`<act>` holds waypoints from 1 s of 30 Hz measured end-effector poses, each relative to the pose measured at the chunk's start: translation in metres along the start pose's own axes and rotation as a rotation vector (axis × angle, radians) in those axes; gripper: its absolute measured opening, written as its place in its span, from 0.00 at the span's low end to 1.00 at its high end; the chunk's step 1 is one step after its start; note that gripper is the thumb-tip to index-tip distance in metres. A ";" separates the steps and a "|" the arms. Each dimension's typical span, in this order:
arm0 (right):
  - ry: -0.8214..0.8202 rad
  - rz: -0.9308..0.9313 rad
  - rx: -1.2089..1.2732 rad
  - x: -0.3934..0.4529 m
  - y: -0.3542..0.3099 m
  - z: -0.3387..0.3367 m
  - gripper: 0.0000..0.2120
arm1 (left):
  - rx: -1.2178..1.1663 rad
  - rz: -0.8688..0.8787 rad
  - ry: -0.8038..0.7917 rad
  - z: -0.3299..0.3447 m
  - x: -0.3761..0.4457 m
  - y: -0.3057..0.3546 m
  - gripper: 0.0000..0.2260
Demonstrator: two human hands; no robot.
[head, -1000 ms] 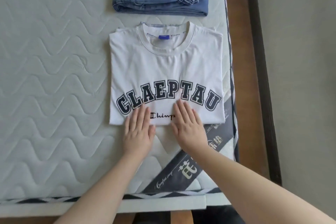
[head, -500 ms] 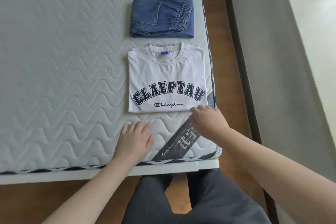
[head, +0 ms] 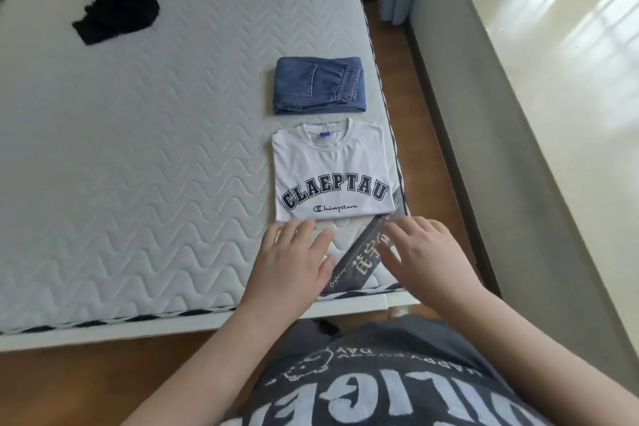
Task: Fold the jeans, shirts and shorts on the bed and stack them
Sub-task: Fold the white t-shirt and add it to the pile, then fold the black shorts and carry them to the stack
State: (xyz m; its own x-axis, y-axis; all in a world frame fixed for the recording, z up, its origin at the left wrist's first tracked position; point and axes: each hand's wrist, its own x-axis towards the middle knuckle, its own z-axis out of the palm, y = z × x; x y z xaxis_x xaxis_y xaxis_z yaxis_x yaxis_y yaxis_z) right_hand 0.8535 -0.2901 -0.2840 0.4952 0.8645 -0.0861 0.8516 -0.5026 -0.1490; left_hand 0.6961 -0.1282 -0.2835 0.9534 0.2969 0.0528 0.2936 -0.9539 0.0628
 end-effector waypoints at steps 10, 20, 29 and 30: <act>0.390 -0.222 0.073 -0.045 0.019 -0.032 0.12 | 0.068 -0.291 -0.014 -0.045 -0.022 0.068 0.24; 0.164 -0.452 0.171 -0.089 -0.003 -0.037 0.16 | 0.084 -0.488 -0.006 -0.057 -0.118 0.131 0.24; 0.176 -0.710 0.134 -0.102 -0.101 -0.019 0.19 | 0.106 -0.788 0.041 -0.057 -0.235 0.123 0.22; 0.187 -0.734 0.132 -0.107 -0.118 -0.014 0.18 | 0.114 -0.828 0.058 -0.058 -0.252 0.119 0.21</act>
State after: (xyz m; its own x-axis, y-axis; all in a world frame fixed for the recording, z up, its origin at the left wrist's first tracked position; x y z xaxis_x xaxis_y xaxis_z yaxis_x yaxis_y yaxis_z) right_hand 0.7024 -0.3227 -0.2435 -0.1586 0.9559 0.2471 0.9513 0.2149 -0.2210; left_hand 0.4872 -0.3144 -0.2319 0.4223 0.9024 0.0855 0.9056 -0.4241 0.0033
